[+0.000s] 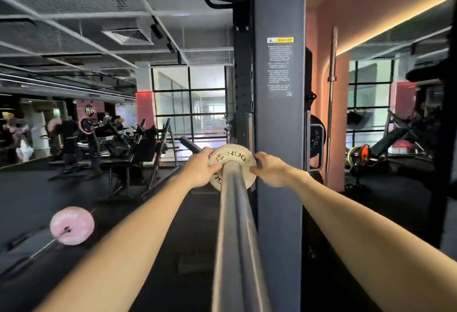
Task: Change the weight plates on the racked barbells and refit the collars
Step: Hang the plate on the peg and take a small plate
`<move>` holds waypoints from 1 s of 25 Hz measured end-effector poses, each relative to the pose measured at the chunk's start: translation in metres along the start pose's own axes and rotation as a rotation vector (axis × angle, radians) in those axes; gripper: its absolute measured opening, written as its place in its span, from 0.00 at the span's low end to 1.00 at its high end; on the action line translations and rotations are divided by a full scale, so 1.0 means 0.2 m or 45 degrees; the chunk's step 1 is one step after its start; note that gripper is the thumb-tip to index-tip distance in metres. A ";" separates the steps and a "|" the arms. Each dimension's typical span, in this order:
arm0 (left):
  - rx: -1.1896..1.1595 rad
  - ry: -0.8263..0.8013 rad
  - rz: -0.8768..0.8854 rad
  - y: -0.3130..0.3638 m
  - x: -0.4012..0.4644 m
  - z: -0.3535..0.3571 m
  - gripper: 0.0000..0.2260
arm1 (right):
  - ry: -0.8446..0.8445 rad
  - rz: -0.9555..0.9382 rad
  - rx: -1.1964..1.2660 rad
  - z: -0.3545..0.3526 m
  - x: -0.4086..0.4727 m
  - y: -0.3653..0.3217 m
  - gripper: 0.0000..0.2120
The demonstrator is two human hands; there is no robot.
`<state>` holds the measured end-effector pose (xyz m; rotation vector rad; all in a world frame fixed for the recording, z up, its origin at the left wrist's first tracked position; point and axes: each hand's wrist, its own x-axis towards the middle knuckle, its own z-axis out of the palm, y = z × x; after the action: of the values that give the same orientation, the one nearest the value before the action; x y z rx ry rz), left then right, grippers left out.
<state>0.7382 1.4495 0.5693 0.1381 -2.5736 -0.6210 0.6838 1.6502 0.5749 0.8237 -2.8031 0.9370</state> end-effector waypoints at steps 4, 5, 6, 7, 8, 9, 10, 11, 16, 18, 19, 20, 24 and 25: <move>-0.090 0.098 -0.032 -0.04 0.05 0.06 0.14 | 0.173 0.034 0.107 0.10 0.04 -0.01 0.14; -0.092 0.104 -0.035 -0.05 0.05 0.07 0.13 | 0.218 0.027 0.091 0.10 0.03 -0.01 0.13; -0.086 0.109 -0.033 -0.06 0.05 0.07 0.12 | 0.251 0.019 0.078 0.09 0.02 -0.01 0.13; -0.078 0.110 -0.031 -0.07 0.04 0.06 0.11 | 0.265 0.022 0.086 0.09 0.01 -0.02 0.12; -0.072 0.112 -0.029 -0.07 0.01 0.05 0.10 | 0.262 0.030 0.116 0.09 -0.01 -0.02 0.11; -0.060 0.117 -0.023 -0.07 -0.02 0.04 0.10 | 0.252 0.035 0.154 0.08 -0.04 -0.03 0.11; -0.045 0.124 -0.013 -0.05 -0.06 0.03 0.10 | 0.240 0.041 0.188 0.08 -0.08 -0.04 0.10; -0.034 0.131 -0.006 -0.03 -0.10 0.02 0.10 | 0.228 0.046 0.212 0.08 -0.12 -0.04 0.10; 0.001 0.125 -0.012 0.07 -0.34 -0.08 0.05 | 0.185 0.005 0.264 0.04 -0.37 -0.09 0.09; 0.004 0.129 -0.026 0.12 -0.47 -0.13 0.04 | 0.179 -0.013 0.269 0.03 -0.50 -0.10 0.09; 0.010 0.137 -0.028 0.15 -0.54 -0.16 0.04 | 0.176 -0.023 0.282 0.03 -0.57 -0.11 0.09; 0.016 0.141 -0.027 0.19 -0.62 -0.18 0.03 | 0.170 -0.034 0.298 0.02 -0.65 -0.13 0.09; 0.014 0.156 -0.008 0.28 -0.90 -0.28 0.03 | 0.158 -0.069 0.306 -0.02 -0.94 -0.20 0.08; 0.003 0.153 -0.005 0.30 -0.98 -0.30 0.03 | 0.153 -0.075 0.297 -0.03 -1.02 -0.22 0.08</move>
<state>0.9399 1.5193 0.5582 0.1762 -2.4591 -0.5926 0.8804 1.7195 0.5562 0.8391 -2.5867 1.2750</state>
